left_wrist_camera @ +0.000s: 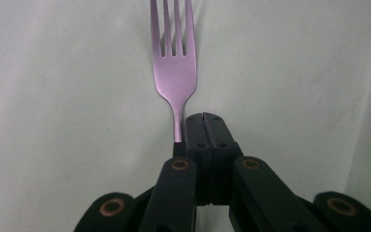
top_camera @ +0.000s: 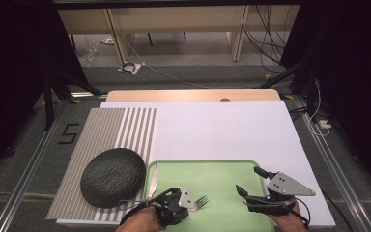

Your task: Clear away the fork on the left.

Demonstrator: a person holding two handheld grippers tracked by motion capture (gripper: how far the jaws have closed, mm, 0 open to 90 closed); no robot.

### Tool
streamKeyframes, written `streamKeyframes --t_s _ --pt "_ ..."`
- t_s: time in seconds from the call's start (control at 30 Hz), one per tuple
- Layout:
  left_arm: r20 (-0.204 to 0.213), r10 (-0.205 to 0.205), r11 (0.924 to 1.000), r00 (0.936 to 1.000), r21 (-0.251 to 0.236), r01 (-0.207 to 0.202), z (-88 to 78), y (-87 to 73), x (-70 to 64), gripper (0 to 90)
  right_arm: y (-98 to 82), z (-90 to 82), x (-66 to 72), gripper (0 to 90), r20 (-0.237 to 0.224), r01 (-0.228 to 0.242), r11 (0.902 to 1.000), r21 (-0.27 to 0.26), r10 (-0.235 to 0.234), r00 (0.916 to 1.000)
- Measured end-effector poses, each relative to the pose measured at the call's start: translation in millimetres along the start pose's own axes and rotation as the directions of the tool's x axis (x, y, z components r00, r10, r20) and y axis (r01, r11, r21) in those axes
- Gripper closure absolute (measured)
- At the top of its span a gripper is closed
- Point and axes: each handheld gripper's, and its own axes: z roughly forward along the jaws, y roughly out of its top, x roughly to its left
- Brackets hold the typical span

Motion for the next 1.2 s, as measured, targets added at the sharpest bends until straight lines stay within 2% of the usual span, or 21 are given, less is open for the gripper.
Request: streamKeyframes --t_s 0.37,0.73,0.9,1.2 --pt "-0.035 -0.029 0.9995 0.9989 -0.016 0.029 -1.9 -5.0 11.5 89.4 -0.1 0.3 -0.1 18.1 -0.001 0.004 1.0000 -0.002 -0.004 1.0000" --pt "-0.069 -0.070 0.9969 0.9952 -0.040 0.067 -4.4 -11.2 23.4 89.4 -0.3 0.7 0.0 18.2 -0.001 0.004 1.0000 -0.003 -0.004 1.0000" --pt "-0.081 -0.071 0.9970 0.9942 -0.035 0.069 -5.4 -13.4 27.8 89.4 -0.3 0.7 0.0 18.3 -0.003 0.005 1.0000 -0.001 -0.005 1.0000" --pt "-0.096 -0.100 0.9945 0.9903 -0.041 0.097 -7.0 -18.0 35.4 89.4 -0.4 0.8 -0.1 18.3 -0.004 0.003 1.0000 -0.002 -0.003 1.0000"
